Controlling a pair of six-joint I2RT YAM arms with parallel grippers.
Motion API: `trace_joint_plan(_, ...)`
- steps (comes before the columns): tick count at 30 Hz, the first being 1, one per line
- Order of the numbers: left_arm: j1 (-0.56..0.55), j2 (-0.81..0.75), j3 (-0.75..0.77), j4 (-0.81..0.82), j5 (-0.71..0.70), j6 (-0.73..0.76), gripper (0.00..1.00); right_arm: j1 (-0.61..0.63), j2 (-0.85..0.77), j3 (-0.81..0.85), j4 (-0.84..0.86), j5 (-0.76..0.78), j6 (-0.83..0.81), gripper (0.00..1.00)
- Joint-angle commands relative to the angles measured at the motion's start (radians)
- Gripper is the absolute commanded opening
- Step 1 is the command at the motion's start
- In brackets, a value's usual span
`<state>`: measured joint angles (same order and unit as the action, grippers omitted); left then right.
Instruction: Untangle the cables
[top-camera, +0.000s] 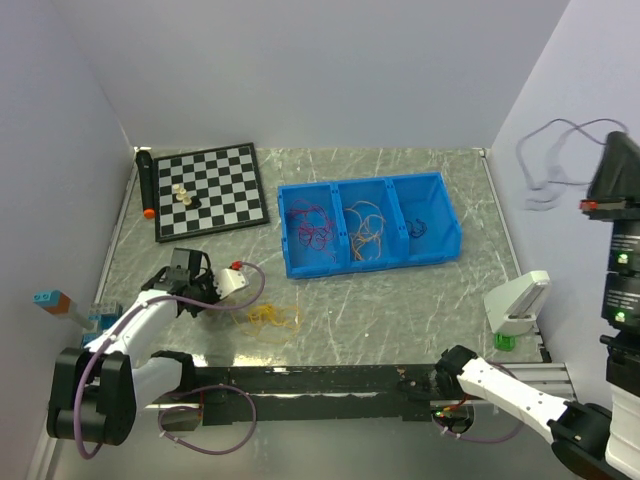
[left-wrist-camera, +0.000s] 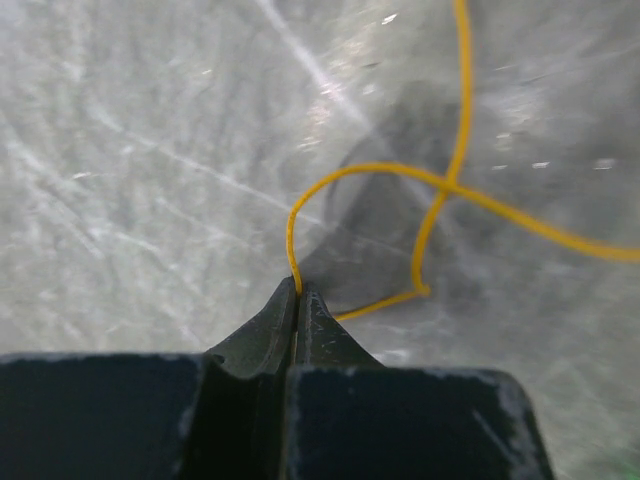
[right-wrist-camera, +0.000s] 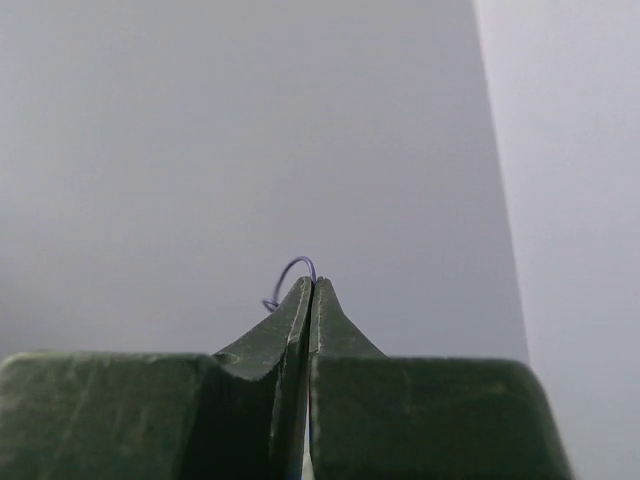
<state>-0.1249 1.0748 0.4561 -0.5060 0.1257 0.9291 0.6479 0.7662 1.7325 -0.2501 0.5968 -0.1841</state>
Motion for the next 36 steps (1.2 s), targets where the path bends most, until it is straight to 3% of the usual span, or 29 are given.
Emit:
trace_joint_plan(1, 0.005, 0.016, -0.056, 0.023, -0.077, 0.042, 0.01, -0.005, -0.007, 0.044, 0.086, 0.058, -0.084, 0.00)
trace_joint_plan(5, 0.005, 0.017, -0.010, -0.015, -0.019, -0.002, 0.01, -0.005, 0.042, 0.055, 0.023, 0.037, -0.049, 0.00)
trace_joint_plan(17, 0.005, -0.072, 0.312, -0.250, 0.299, -0.147, 0.01, -0.028, 0.122, -0.134, 0.081, 0.012, -0.020, 0.00)
trace_joint_plan(25, 0.005, -0.110, 0.421, -0.304, 0.426, -0.210, 0.01, -0.151, 0.234, -0.192, 0.054, -0.120, 0.103, 0.00)
trace_joint_plan(36, 0.005, -0.145, 0.452, -0.335, 0.477, -0.228, 0.01, -0.346, 0.364, -0.278, 0.058, -0.244, 0.238, 0.00)
